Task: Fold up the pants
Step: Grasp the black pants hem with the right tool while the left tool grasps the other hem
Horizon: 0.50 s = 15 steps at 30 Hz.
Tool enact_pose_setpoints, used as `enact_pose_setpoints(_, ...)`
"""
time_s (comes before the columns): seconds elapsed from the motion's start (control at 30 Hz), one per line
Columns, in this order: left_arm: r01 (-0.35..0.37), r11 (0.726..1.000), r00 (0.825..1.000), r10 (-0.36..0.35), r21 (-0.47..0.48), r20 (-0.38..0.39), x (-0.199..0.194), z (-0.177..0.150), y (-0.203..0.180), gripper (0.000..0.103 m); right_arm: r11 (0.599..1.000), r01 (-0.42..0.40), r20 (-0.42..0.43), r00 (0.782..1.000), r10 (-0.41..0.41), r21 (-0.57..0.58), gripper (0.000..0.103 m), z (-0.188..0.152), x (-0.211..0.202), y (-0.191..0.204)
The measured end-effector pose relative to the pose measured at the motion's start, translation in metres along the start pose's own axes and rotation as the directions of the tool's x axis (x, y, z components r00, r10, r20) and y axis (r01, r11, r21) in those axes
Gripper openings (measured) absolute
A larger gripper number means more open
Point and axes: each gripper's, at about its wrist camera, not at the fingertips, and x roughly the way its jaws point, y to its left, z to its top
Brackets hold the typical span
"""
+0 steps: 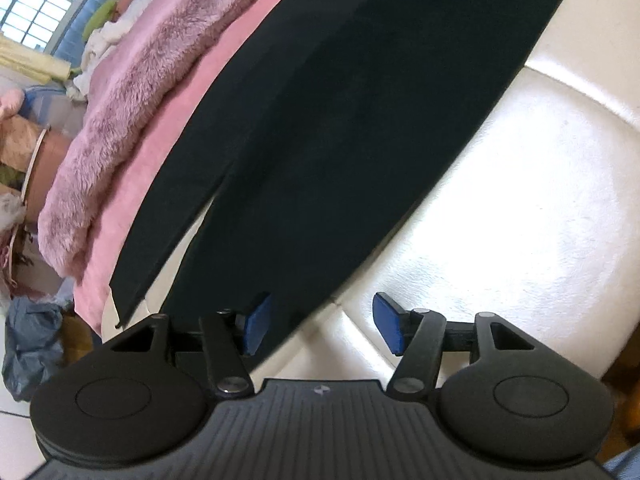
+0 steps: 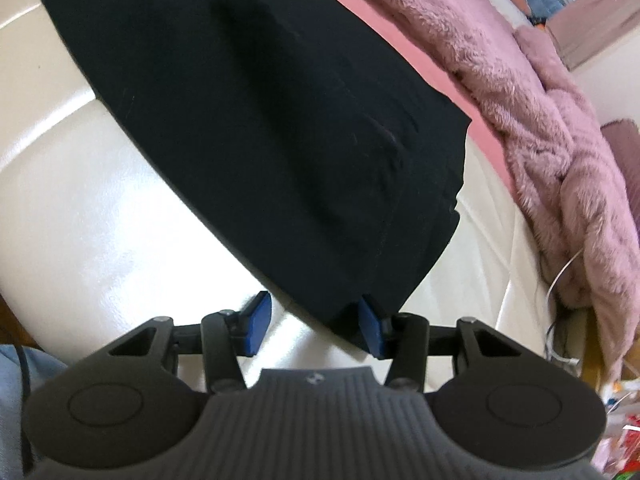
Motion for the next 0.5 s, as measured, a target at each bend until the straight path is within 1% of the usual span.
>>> enact_pose_setpoints(0.13,-0.035,0.999,0.999,0.035,0.035,0.015,0.005,0.002,0.003,0.068,0.998,0.021,0.009,1.000,-0.021,-0.057,0.039,0.002,-0.002,0.010)
enact_pose_setpoints(0.17,-0.051,0.998,0.999,0.051,0.044,0.014,0.006,0.001,0.004,0.066,0.996,0.025,0.009,1.000,-0.025,-0.083,0.039,0.002,-0.002,0.013)
enact_pose_setpoints(0.2,-0.071,0.996,0.997,0.071,0.054,0.005,0.009,0.001,0.005,0.057,0.993,0.032,0.011,0.999,-0.031,-0.112,0.038,0.002,-0.003,0.015)
enact_pose_setpoints(0.23,-0.093,0.993,0.995,0.095,0.072,-0.018,0.013,0.000,0.004,0.050,0.990,0.037,0.009,0.999,-0.036,-0.137,0.038,0.002,-0.004,0.017)
enact_pose_setpoints(0.27,-0.096,0.991,0.995,0.099,0.090,-0.031,0.016,-0.001,0.004,0.050,0.987,0.040,0.009,0.999,-0.039,-0.156,0.038,0.001,-0.005,0.018)
enact_pose_setpoints(0.3,-0.098,0.990,0.995,0.101,0.101,-0.025,0.017,-0.002,0.003,0.050,0.984,0.042,0.011,0.999,-0.040,-0.174,0.037,0.000,-0.005,0.020)
enact_pose_setpoints(0.43,-0.122,0.983,0.992,0.125,0.137,-0.014,0.018,-0.003,-0.007,0.042,0.969,0.041,0.022,0.999,-0.036,-0.242,0.030,0.000,-0.005,0.029)
enact_pose_setpoints(0.5,-0.141,0.981,0.990,0.143,0.136,-0.010,0.015,-0.005,-0.013,0.039,0.957,0.052,0.032,0.998,-0.044,-0.285,0.030,0.000,-0.004,0.035)
